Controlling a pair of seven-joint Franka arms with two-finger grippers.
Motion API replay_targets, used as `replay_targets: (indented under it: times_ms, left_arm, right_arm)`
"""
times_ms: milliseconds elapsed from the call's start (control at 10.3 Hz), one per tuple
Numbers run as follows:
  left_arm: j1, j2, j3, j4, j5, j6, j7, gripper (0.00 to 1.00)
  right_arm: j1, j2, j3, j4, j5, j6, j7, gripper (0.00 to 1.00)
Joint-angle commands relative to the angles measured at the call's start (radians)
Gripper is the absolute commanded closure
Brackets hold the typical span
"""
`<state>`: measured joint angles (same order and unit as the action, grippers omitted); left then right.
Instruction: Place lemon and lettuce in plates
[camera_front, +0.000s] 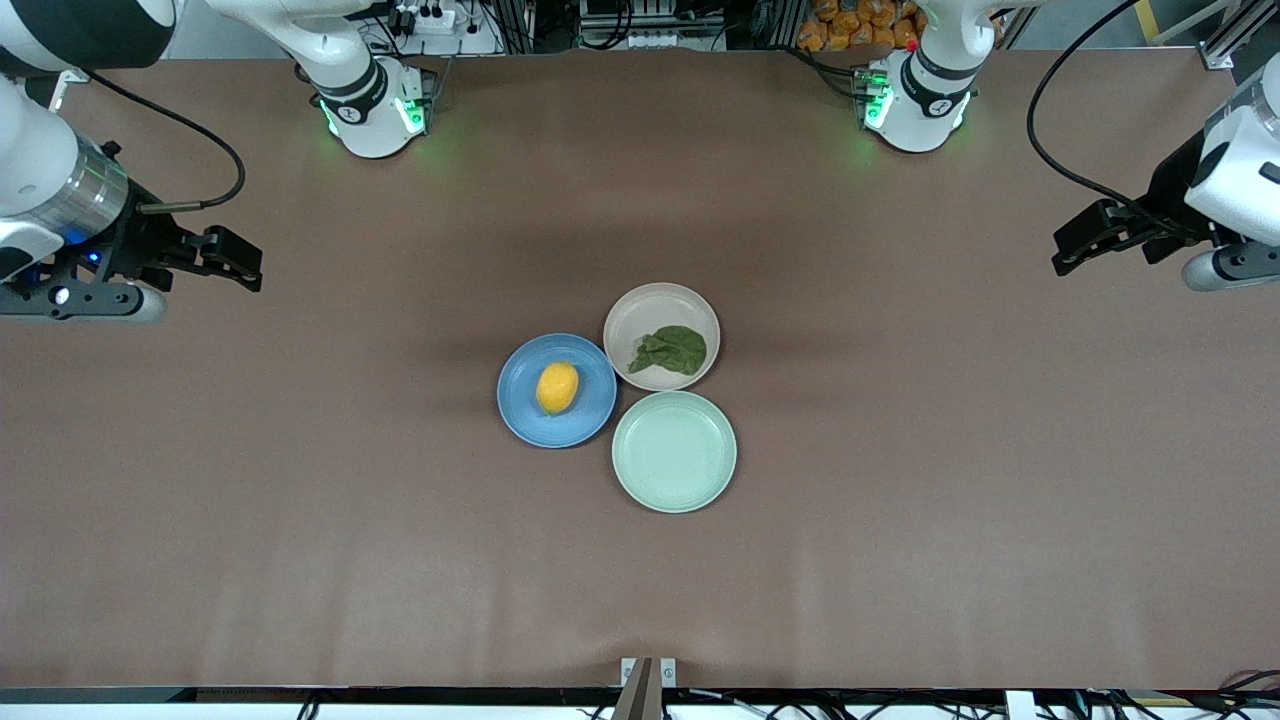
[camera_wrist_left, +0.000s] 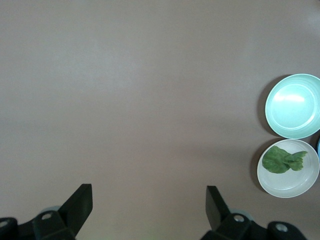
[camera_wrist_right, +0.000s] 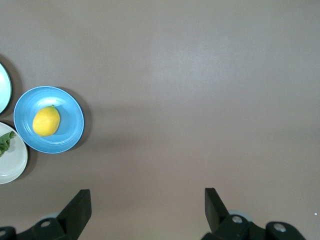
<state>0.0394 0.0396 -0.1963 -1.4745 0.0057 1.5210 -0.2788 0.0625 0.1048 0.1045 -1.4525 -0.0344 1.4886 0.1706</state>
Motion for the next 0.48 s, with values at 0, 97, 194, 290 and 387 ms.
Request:
replay_targets:
  times_ms: [0,97,194,290,387]
  left_arm:
    - [0.0,-0.02,0.006,-0.015,-0.015,-0.009,0.026,0.0]
    - [0.0,-0.02,0.008,-0.015,-0.012,-0.009,0.024,0.0]
    - [-0.001,-0.02,0.008,-0.015,-0.009,-0.009,0.024,0.0]
    - [0.0,-0.02,0.008,-0.015,-0.009,-0.009,0.024,0.0]
    - [0.0,-0.02,0.011,-0.013,-0.007,-0.009,0.045,0.0]
  right_arm:
    - [-0.001,-0.048,-0.003,-0.061,-0.013,0.036,-0.009,0.0]
    - [-0.003,-0.084,-0.003,-0.118,-0.013,0.07,-0.009,0.0]
    - [-0.003,-0.091,-0.003,-0.126,-0.013,0.073,-0.008,0.0]
    - [-0.004,-0.091,-0.003,-0.126,-0.013,0.074,-0.008,0.0]
    - [-0.004,-0.091,-0.003,-0.126,-0.013,0.075,-0.008,0.0]
